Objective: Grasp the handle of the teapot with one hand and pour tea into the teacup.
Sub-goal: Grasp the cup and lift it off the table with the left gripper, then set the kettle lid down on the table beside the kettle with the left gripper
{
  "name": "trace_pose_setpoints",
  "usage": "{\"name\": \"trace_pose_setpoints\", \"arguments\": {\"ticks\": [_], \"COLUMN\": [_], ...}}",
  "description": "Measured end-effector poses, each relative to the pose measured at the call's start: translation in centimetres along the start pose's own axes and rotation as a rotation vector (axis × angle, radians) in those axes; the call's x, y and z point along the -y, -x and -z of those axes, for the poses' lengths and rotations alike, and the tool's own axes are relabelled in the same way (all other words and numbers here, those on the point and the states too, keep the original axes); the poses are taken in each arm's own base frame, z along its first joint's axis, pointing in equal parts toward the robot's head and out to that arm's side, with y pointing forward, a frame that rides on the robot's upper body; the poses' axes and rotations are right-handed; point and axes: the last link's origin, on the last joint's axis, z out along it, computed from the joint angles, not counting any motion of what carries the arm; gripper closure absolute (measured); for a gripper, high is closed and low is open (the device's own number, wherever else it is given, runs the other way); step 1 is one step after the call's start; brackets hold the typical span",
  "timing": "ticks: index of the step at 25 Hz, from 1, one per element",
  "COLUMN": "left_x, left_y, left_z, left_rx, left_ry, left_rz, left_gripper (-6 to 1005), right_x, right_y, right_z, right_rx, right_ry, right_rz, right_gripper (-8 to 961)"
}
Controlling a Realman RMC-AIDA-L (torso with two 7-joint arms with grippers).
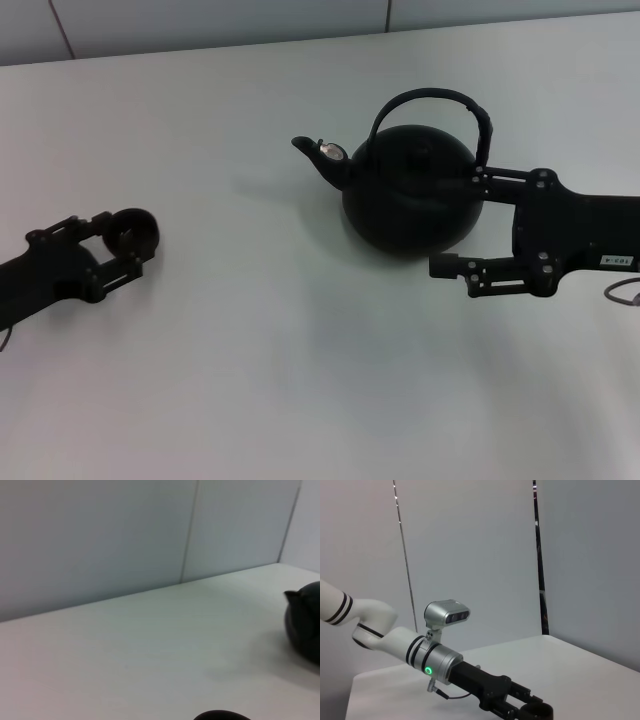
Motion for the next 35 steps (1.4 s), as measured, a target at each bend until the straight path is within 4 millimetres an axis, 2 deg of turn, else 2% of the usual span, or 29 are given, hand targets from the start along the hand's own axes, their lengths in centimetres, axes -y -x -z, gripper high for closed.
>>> {"name": "trace_pose_setpoints", "arguments": {"ticks": [10,17,25,35], "left_x": [-1.6,-2.7,-3.2,-4.0], "left_y": [-2.7,-3.5,-3.2,-1.6], "left_z": [-2.5,-4.2,-4.7,-4.8], "left_rx": [-0.052,-0.064,-0.054,-0.022], "left_ry": [0.131,0.194,0.208,0.207], "left_rz": [-0.037,-0.027,-0.007,0.052], "left_gripper": [284,271,257,240], "right_x": [0.1,0.1,0.1,0.3], "right_y": [0.2,0.2,0.2,0.5], "right_z": [-0.2,-0.3,-0.3,-0.6], "right_rx": [0.002,0.003,0.006,0.003], "right_ry": [0.004,0.005,0.006,0.019], "right_rz": [-0.007,-0.009,-0.008,0.002], "right_gripper": [135,135,135,135]}}
